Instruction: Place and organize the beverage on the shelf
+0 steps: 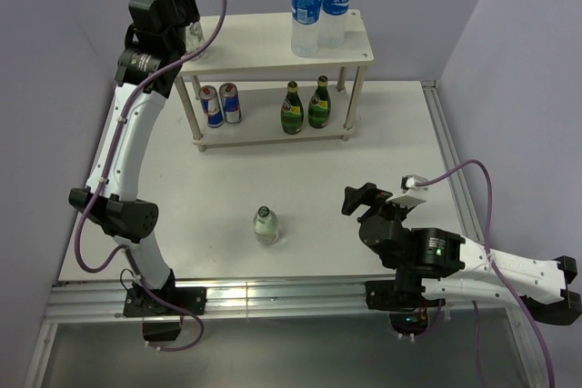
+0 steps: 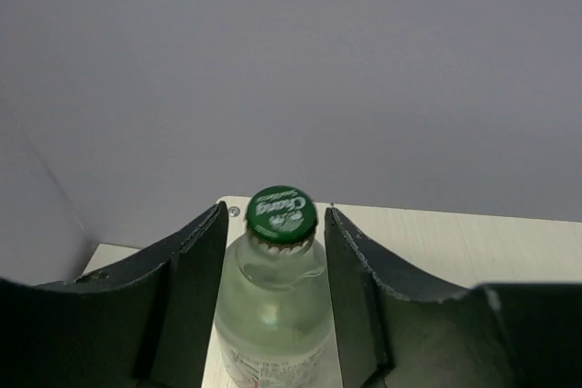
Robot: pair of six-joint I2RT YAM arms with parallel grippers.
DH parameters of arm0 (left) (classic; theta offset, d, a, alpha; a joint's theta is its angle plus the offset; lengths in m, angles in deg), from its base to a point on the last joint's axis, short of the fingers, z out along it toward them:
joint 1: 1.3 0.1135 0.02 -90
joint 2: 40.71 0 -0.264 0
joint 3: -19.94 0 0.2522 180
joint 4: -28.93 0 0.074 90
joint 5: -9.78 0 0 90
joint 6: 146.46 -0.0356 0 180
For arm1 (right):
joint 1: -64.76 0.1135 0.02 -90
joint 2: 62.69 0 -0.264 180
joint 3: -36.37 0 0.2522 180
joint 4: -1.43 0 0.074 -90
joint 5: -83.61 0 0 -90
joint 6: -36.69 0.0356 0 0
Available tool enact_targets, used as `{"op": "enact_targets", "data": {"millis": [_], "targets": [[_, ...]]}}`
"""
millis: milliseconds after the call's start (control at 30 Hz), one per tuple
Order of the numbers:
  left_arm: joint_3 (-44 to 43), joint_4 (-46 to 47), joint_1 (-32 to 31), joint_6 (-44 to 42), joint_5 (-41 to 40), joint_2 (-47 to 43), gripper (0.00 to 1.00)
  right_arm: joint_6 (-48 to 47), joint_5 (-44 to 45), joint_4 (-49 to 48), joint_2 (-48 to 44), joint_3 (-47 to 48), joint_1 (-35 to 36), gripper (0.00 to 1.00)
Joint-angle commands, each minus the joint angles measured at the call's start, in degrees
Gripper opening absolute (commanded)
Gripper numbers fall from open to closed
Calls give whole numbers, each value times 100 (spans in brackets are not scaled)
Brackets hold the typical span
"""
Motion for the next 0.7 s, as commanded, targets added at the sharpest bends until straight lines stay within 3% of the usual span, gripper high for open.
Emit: {"op": "enact_targets", "data": {"millis": [0,200,567,667], "targets": [[-20,732,-7,-116,76,-160,54,158,297,87,-30,-28,26,100],[68,758,-15,-125,120,-177,71,158,315,88,-30,-28,26,99],[646,784,-15,-72,-21,-765,82,158,332,70,-3,-54,26,100],[1050,820,-15,-19,-30,-1161,91,149,315,26,-12,-81,26,100]]}}
